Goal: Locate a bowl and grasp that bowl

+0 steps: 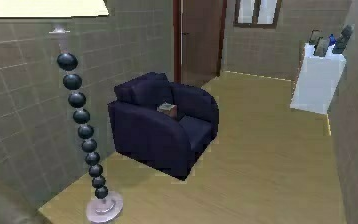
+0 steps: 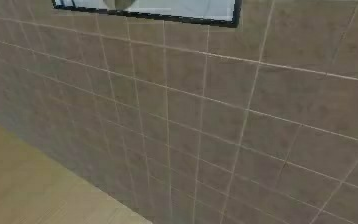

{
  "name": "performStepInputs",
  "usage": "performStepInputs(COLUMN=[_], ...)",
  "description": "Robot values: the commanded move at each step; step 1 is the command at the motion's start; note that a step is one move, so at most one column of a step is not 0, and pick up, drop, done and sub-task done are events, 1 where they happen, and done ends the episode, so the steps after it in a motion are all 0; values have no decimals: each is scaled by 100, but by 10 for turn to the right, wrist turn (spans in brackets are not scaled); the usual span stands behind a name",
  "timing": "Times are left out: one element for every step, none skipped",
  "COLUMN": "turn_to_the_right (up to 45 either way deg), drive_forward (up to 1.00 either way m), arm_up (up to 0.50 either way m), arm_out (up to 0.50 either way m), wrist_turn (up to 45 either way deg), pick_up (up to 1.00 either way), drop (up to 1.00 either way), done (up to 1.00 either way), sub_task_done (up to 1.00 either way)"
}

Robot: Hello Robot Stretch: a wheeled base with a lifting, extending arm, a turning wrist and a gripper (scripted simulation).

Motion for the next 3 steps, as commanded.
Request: performStepInputs(turn_to_the_right=[150, 0, 450], drive_forward=[0, 50, 0], arm_up=[0, 0, 0], arm_out=[0, 0, 0], wrist_turn=[0, 0, 0], pick_up=[0, 0, 0], drop=[0, 0, 0], done=[0, 0, 0], sub_task_done=[0, 0, 0])
